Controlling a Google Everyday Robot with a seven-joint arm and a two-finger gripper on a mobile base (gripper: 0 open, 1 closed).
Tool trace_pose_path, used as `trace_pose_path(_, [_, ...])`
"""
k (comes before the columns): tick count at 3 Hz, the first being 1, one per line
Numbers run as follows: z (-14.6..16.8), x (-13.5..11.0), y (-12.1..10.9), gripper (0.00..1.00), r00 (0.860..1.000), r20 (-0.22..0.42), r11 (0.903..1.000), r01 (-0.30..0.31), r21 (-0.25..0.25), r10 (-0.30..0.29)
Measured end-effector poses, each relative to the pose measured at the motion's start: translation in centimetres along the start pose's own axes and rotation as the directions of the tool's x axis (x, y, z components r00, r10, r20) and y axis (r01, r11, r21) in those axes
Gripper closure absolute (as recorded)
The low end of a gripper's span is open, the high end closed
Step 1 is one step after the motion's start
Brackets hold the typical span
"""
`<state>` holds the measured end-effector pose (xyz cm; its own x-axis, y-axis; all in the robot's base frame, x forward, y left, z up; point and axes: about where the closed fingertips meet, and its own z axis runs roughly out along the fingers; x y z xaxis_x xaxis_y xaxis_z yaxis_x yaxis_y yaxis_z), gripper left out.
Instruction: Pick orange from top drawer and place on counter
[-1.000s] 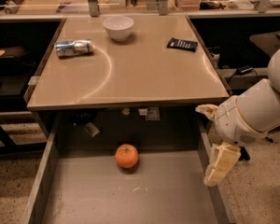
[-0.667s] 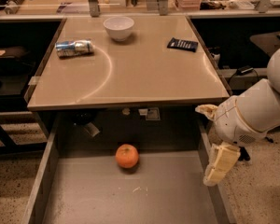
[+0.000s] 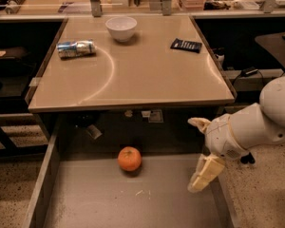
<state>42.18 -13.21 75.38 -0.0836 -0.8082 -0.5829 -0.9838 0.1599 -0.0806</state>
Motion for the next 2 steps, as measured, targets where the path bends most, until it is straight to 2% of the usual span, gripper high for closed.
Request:
trace_pose_path(1, [4.1,-1.0,-1.3,0.00,0.987,0.157,0.9998,-0.020,0.007,0.019])
trace_pose_path(2, [8.2,-3.3,-1.8,0.00,0.960,0.279,0.9993,0.002,-0.036,0.008])
